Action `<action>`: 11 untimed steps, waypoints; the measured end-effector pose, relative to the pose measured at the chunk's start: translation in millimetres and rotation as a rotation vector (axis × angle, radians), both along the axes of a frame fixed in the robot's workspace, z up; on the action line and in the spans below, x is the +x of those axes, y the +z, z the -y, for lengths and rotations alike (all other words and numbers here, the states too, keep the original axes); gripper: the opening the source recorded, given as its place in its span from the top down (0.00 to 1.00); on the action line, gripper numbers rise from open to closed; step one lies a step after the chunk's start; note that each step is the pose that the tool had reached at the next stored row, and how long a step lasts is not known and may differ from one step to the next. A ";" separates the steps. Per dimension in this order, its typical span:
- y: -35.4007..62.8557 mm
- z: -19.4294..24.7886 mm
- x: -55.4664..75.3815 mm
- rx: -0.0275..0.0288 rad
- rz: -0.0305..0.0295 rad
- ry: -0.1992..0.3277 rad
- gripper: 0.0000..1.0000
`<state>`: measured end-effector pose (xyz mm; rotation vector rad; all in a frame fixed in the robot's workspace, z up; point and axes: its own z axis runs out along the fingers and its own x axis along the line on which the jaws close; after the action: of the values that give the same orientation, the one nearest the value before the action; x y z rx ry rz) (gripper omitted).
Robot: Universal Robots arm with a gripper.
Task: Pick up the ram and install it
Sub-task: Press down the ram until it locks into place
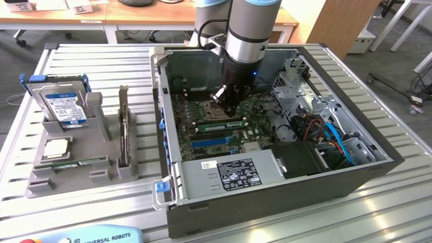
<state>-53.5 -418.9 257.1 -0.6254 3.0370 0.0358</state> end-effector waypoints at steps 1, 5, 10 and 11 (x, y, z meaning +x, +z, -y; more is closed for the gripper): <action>-0.1 0.0 -0.1 -0.0001 0.0000 -0.016 0.90; -0.7 0.0 -0.2 -0.0001 0.0000 -0.075 0.90; -1.5 0.0 -0.4 -0.0001 0.0000 -0.151 0.90; -1.7 0.0 -0.5 -0.0001 0.0000 -0.166 0.90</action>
<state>-53.9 -418.9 255.4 -0.3719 3.0766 0.0303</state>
